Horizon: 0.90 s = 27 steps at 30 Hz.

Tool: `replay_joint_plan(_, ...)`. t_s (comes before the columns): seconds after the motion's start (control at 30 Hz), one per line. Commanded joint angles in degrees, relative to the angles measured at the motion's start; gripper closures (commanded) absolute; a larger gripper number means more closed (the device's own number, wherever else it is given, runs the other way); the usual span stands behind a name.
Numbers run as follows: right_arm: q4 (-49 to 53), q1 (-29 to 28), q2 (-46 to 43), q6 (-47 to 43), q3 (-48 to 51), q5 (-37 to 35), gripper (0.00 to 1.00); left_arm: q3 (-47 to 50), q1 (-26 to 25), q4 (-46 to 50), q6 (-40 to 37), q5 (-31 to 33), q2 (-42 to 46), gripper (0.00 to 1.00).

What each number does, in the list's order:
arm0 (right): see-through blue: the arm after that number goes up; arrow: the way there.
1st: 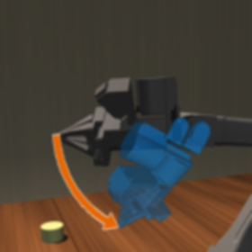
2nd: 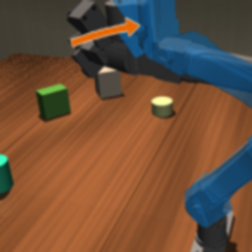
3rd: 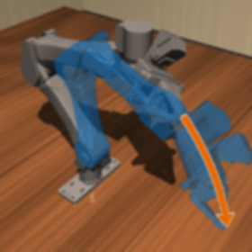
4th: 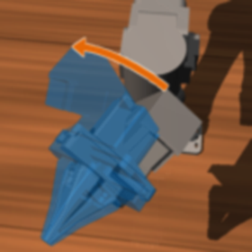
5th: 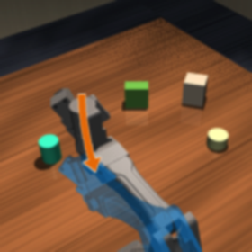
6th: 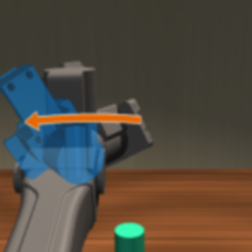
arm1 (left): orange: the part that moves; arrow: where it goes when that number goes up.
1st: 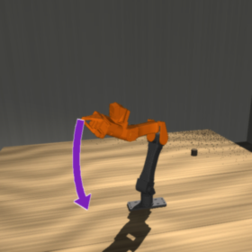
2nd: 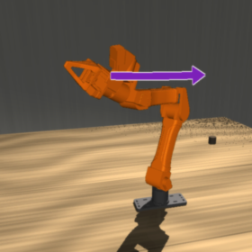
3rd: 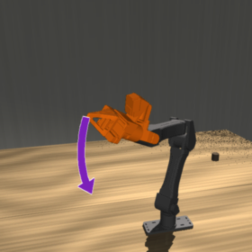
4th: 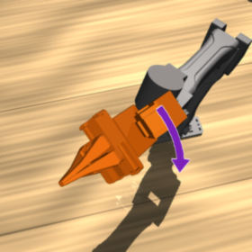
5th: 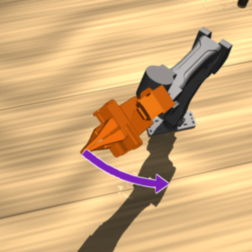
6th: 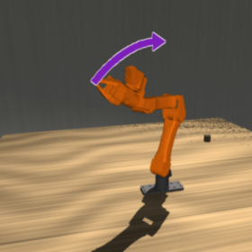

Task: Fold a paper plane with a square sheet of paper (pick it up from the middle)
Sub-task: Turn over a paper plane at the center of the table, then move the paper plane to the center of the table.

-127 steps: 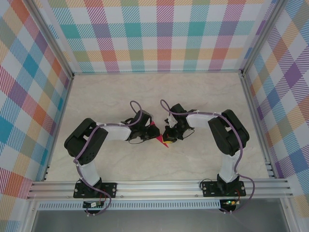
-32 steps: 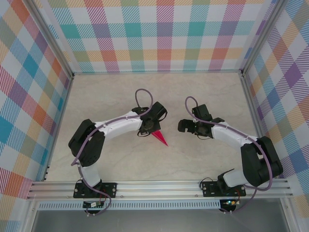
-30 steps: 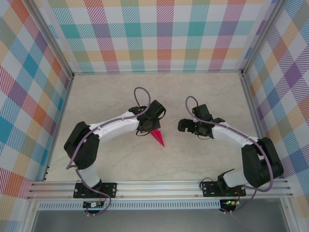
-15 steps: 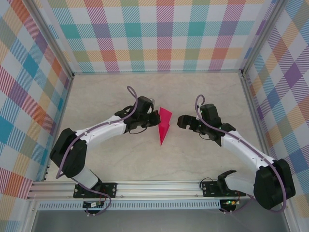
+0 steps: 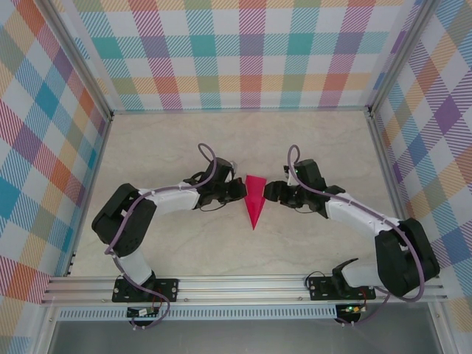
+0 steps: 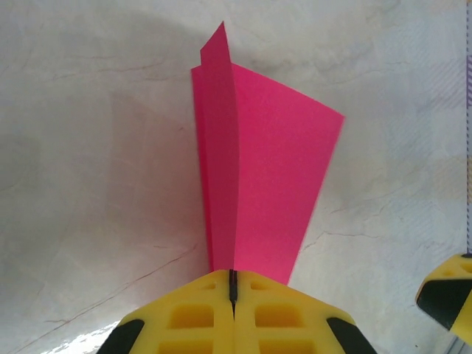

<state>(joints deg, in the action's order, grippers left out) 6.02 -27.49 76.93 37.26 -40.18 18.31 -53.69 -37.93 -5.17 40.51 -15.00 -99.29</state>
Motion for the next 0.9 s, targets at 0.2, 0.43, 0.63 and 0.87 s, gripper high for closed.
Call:
replay_joint_plan(0.2, 0.4, -5.7, 7.9, 1.2, -6.1, -2.6, 0.49, 5.8, 1.5, -4.3, 2.4, 3.4, 0.9, 1.0)
replay_joint_plan(0.43, 2.4, -8.3, 13.2, -0.4, -10.4, -2.8, 0.53, 7.8, 1.6, -4.5, 2.8, 4.3, 1.7, 1.0)
replay_joint_plan(0.63, 4.5, -9.7, 15.3, -1.3, -12.5, -3.7, 0.57, 7.7, 1.7, -4.6, 2.6, 4.0, 1.5, 1.0)
replay_joint_plan(0.87, 7.1, -10.5, 18.0, -1.9, -13.5, -4.5, 0.55, 7.5, 1.7, -4.4, 2.6, 3.8, 1.1, 1.0)
